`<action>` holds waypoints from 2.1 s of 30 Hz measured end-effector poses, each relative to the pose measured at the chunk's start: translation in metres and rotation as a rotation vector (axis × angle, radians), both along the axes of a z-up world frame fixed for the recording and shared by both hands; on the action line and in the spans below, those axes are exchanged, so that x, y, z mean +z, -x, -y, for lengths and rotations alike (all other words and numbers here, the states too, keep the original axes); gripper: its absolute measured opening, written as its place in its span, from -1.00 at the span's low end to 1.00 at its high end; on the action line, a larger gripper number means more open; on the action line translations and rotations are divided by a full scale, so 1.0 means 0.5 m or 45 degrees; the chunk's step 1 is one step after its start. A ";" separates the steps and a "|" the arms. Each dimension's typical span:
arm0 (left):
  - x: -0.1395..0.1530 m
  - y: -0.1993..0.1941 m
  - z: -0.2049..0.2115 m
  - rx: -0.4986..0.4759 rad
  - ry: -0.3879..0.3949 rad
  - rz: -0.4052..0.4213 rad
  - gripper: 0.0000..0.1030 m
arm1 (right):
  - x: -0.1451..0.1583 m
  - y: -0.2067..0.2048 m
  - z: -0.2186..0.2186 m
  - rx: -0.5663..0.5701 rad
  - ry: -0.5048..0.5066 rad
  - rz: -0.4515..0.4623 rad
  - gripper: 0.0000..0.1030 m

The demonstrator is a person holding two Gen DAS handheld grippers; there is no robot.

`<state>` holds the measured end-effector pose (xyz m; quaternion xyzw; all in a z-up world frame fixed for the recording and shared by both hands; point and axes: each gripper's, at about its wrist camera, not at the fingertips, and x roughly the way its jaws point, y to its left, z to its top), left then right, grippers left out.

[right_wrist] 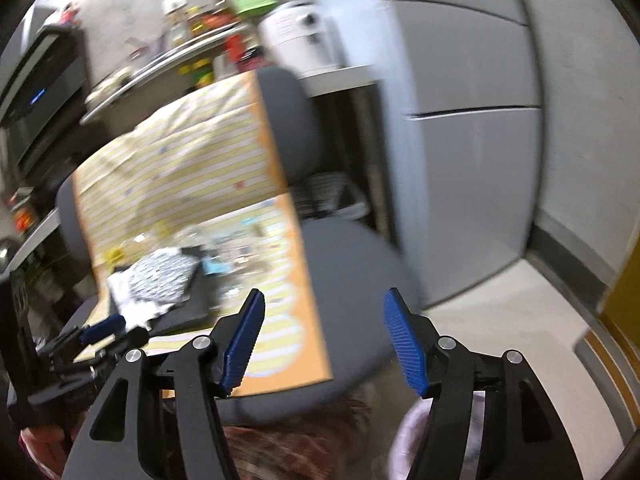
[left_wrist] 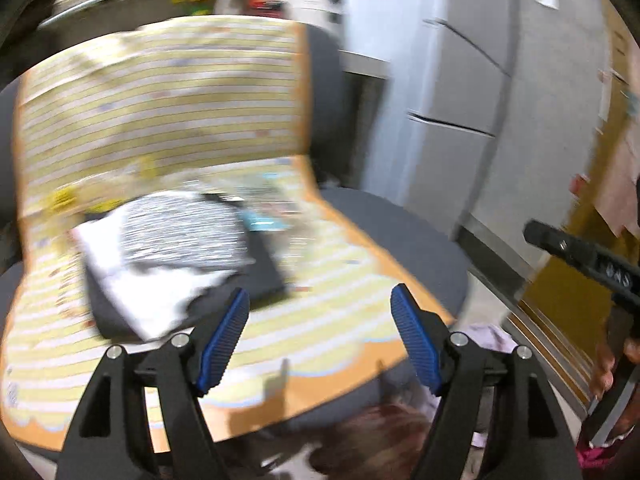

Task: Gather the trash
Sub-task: 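Move both tools back over the chair toward the remaining trash, then grasp the silver mesh scrubber with the right gripper and lift it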

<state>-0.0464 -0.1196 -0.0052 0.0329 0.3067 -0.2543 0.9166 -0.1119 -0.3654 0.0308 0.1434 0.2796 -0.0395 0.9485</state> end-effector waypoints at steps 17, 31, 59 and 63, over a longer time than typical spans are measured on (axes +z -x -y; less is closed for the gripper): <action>-0.043 -0.103 -0.289 0.522 -0.076 -0.031 0.39 | -0.040 -0.258 -0.320 0.562 0.115 -0.069 0.22; -0.079 -0.116 -0.317 0.539 -0.066 -0.101 0.39 | -0.126 -0.419 -0.410 0.601 0.170 -0.217 -0.16; -0.068 -0.065 -0.175 0.344 -0.082 -0.079 0.39 | -0.098 -0.195 -0.231 0.415 0.142 -0.176 0.20; -0.073 -0.066 -0.172 0.344 -0.092 -0.083 0.39 | -0.118 -0.210 -0.293 0.557 0.193 -0.194 0.20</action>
